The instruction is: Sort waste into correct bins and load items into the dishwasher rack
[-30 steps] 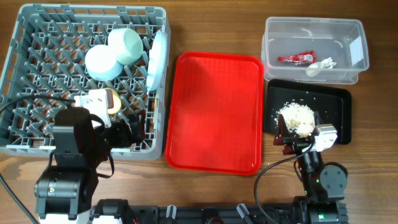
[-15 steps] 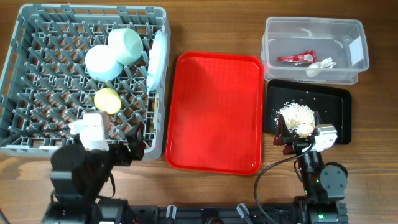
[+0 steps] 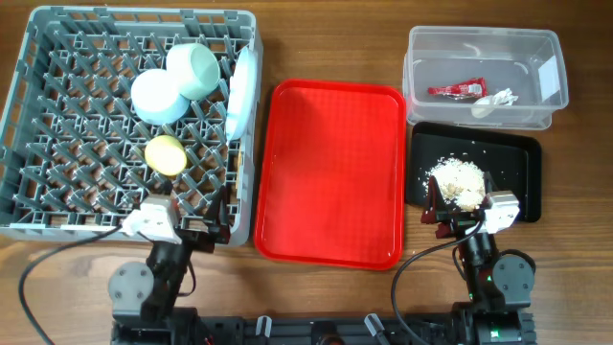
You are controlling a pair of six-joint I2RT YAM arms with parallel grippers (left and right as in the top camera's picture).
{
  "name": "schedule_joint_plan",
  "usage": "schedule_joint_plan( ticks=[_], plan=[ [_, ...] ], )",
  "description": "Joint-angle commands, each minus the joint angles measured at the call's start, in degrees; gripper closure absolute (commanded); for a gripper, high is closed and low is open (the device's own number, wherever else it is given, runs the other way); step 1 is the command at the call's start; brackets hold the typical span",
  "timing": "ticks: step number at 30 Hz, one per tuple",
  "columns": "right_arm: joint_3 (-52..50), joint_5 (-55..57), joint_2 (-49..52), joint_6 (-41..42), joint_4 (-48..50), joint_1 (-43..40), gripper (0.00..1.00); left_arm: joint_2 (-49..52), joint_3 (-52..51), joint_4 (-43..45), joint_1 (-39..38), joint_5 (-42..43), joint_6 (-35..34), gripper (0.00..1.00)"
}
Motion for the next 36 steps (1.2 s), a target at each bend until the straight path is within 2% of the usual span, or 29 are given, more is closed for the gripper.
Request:
schedule_joint_plan(
  ticks=[1, 5, 8, 12, 17, 36],
  plan=[
    [-0.09, 0.98, -0.72, 0.94, 0.11, -0.31, 0.0, -2.71, -5.84, 7.65, -0.26, -0.74, 1.14, 0.0],
    [-0.09, 0.98, -0.72, 0.94, 0.11, -0.31, 0.0, -2.73, -11.21, 18.14, -0.26, -0.72, 1.99, 0.0],
    [-0.09, 0.98, -0.72, 0.94, 0.11, -0.31, 0.0, -2.73, -11.19, 19.39, -0.26, -0.22, 7.17, 0.0],
    [-0.09, 0.96, -0.72, 0.94, 0.11, -0.31, 0.0, -2.73, -11.19, 18.43, -0.26, 4.52, 16.26, 0.0],
    [-0.09, 0.98, -0.72, 0.94, 0.11, -0.31, 0.0, -2.73, -11.19, 9.66, -0.26, 7.13, 15.85, 0.0],
    [-0.09, 0.96, -0.72, 0.94, 0.11, -0.31, 0.0, -2.71, -11.19, 9.86, -0.26, 7.19, 13.94, 0.0]
  ],
)
